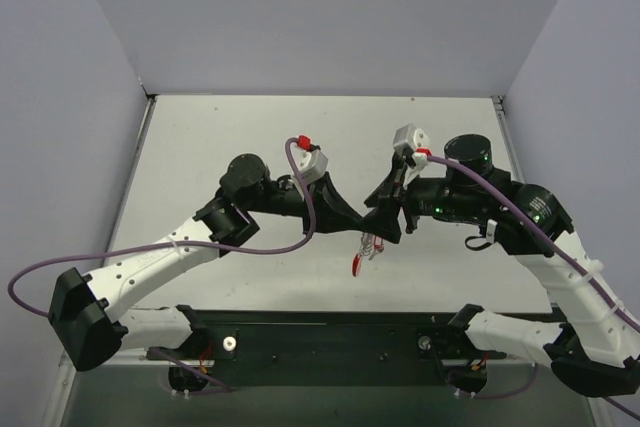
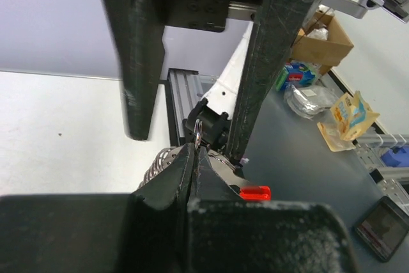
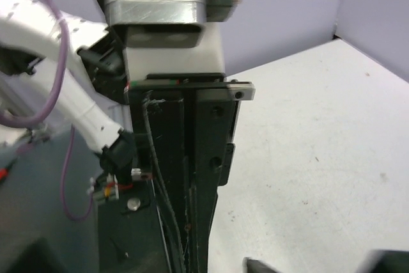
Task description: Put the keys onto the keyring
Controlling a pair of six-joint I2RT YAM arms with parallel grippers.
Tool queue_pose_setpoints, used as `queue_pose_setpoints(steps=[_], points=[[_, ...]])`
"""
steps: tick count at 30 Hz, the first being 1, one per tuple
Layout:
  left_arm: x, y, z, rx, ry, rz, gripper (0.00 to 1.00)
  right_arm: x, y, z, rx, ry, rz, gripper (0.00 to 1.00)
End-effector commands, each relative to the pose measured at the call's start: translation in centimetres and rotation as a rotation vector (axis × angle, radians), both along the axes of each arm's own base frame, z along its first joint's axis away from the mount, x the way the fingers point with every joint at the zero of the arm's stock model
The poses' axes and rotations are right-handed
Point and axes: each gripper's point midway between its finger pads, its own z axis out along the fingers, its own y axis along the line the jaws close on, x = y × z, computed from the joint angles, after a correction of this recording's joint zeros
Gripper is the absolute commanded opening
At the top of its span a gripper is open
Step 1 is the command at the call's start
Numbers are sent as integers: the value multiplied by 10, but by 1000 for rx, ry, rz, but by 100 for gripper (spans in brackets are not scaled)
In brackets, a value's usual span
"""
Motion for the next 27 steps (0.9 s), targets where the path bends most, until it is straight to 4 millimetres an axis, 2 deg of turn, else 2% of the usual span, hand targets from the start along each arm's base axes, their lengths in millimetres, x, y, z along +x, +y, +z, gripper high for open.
queue_pose_setpoints(steps=[1,2,3,4,5,7,9,10,11,12,15,18,21,22,23,24,25,27], points=[[10,3,24,-102,-74,110,0,18,-5,30,132,-126,-130,73],[18,6,29,-119,-71,176,0,20,-7,35,156,-151,-154,81],[23,7,25,-118,-61,207,0,24,-8,31,163,-165,-171,87],[26,8,25,-126,-55,230,0,25,-11,44,217,-185,-208,94],[32,11,32,-154,-55,280,0,26,-13,47,231,-194,-220,96],[38,14,23,-156,-34,325,0,31,-16,50,249,-208,-255,98],[45,23,30,-212,-36,396,0,40,-23,50,249,-223,-324,98],[47,26,20,-209,-21,417,0,43,-26,46,248,-218,-352,99],[48,34,32,-268,-35,455,0,51,-32,45,243,-226,-412,99],[49,39,34,-293,-37,475,0,55,-36,43,241,-223,-438,100],[51,52,31,-358,-38,531,0,65,-43,29,225,-190,-510,100],[49,57,32,-378,-43,541,0,65,-45,18,214,-163,-517,100],[45,60,32,-367,-78,524,0,74,-54,-3,165,-71,-564,100],[45,61,31,-359,-88,529,0,71,-51,-20,129,0,-533,100],[47,63,30,-346,-87,541,0,71,-53,-27,120,36,-537,100],[48,65,26,-335,-82,551,0,78,-62,-40,111,90,-588,100],[52,68,25,-331,-84,567,0,76,-63,-48,104,132,-581,100],[54,72,23,-330,-85,575,0,82,-74,-60,104,183,-633,100]])
